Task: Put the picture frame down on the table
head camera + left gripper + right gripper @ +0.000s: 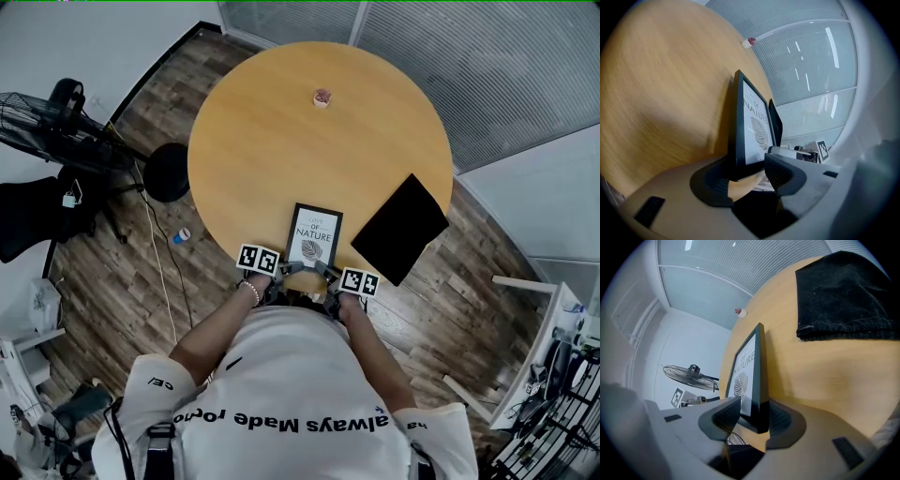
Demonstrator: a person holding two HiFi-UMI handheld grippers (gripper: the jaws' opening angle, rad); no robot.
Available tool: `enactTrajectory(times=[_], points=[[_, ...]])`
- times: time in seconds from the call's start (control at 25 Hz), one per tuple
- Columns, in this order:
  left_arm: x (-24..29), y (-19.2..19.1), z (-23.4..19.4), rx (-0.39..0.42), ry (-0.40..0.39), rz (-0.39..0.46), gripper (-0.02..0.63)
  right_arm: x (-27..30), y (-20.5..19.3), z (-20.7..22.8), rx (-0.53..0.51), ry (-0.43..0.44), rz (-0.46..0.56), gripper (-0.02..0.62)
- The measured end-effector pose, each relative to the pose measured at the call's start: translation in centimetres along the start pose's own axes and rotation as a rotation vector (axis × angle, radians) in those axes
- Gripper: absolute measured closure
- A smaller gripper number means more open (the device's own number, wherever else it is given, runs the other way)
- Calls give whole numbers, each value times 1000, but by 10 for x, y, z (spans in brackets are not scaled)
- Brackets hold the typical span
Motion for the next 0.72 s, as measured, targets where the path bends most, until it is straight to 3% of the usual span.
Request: enactTrajectory(times=[0.72], points=[[3, -7, -3, -29, 35, -20, 399, 2, -7, 5, 1, -36, -11, 430]])
Point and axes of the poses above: the fingertips, and each gripper's own axes: x forward along the fingers, z to its right, y out of its top, the point moved 8 cm from there along -x, backward along the fingers, and after that the axes turned 4 degrees about -y, right-handed, at the moved point
